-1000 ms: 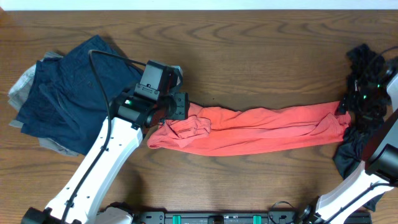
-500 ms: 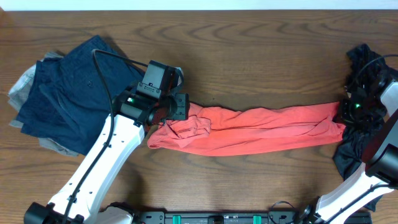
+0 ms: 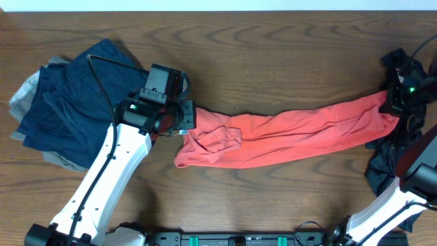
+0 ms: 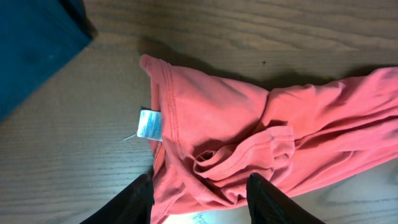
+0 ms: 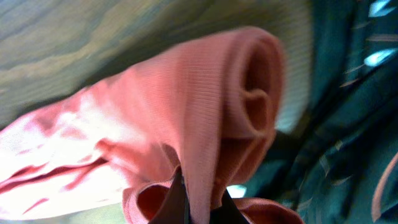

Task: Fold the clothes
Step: 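Carry the strip's right end leftward with the right gripper, folding it in half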

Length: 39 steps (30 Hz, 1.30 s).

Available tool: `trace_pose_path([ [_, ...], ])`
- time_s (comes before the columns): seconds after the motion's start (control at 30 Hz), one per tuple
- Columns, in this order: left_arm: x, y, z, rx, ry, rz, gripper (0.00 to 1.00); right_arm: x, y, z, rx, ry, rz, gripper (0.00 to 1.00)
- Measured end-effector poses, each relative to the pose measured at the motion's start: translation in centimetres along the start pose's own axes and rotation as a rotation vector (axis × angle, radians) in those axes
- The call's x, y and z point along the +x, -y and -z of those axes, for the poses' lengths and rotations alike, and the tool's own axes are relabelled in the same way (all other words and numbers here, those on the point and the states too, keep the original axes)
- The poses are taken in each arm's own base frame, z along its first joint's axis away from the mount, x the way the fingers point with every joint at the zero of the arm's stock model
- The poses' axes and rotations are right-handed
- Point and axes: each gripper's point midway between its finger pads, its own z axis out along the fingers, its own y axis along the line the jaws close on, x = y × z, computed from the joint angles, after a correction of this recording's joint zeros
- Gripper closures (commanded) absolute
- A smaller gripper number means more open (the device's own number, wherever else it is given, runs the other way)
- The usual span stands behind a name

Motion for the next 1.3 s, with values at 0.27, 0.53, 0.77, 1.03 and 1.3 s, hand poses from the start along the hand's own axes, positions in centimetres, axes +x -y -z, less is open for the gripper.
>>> trace_pose_path([
  [0.27, 0.5, -0.2, 0.0, -0.007, -0.022, 0.003, 0.5, 2.3, -8.0, -1.8, 0.005, -0.135, 0.13, 0.99],
  [0.53, 1.1, -0.4, 0.0, -0.015, -0.043, 0.006, 0.5, 6.3, -18.4, -5.6, 0.046, -0.221, 0.36, 0.99],
  [0.77, 1.1, -0.4, 0.0, -0.016, -0.045, 0.006, 0.5, 10.7, -22.7, -9.9, 0.12, -0.259, 0.476, 0.97],
  [1.03, 1.1, -0.4, 0.0, -0.016, -0.045, 0.006, 0.41, 13.5, -25.3, -11.6, 0.143, -0.271, 0.551, 0.64],
  [1.3, 1.7, -0.6, -0.4, -0.022, -0.063, 0.008, 0.31, 12.7, -25.6, -10.4, 0.152, -0.243, 0.526, 0.62],
])
